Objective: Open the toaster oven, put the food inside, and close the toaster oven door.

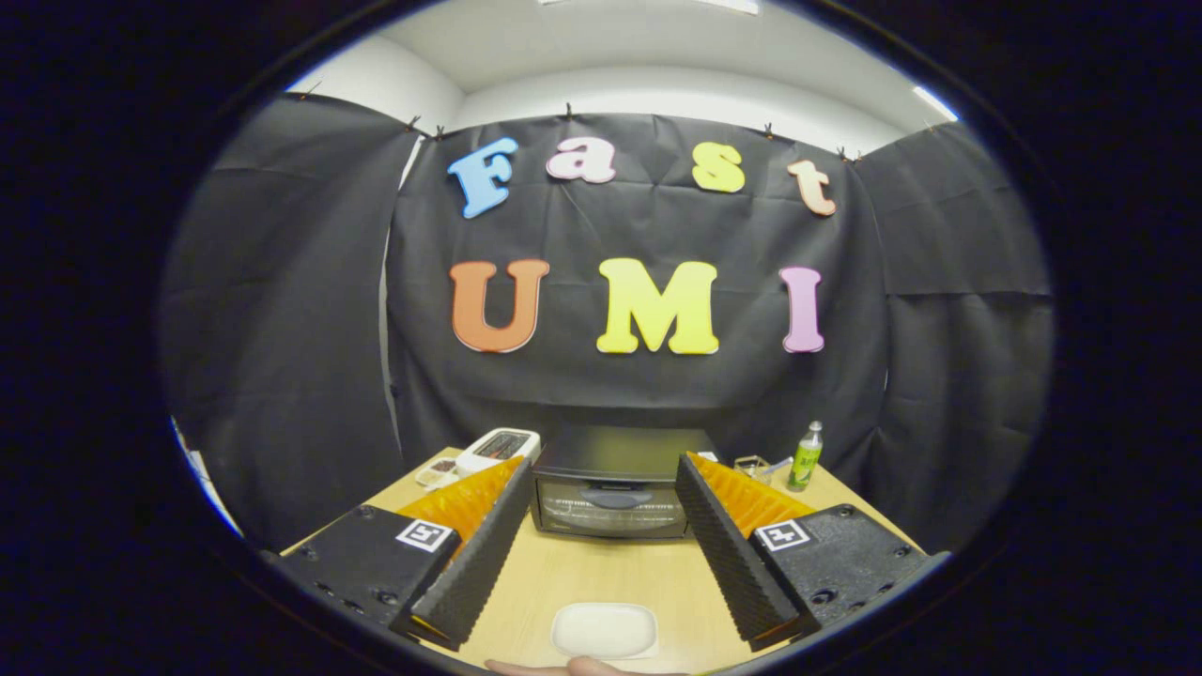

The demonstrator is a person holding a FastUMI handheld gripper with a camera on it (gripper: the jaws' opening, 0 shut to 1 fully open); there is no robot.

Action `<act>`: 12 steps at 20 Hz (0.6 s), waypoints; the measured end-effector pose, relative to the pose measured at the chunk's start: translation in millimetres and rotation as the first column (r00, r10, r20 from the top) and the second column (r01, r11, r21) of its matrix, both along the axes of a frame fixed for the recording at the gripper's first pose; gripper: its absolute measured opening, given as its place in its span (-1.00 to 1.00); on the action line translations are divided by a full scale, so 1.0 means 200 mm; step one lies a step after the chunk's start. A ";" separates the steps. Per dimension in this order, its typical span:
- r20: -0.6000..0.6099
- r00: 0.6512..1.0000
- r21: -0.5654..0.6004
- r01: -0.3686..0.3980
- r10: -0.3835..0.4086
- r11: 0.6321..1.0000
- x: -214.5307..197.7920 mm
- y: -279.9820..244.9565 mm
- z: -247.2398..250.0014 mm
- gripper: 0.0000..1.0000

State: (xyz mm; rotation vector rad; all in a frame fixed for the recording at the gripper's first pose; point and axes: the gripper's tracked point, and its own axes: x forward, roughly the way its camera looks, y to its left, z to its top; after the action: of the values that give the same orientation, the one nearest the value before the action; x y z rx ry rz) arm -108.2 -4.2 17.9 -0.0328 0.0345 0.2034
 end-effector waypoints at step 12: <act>-0.111 0.989 0.055 0.101 -0.094 0.993 0.02 -0.40 -0.44 1.00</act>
State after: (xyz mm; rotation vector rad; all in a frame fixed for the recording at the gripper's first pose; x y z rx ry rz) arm -104.4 -84.3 -70.0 0.0408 0.1380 0.1082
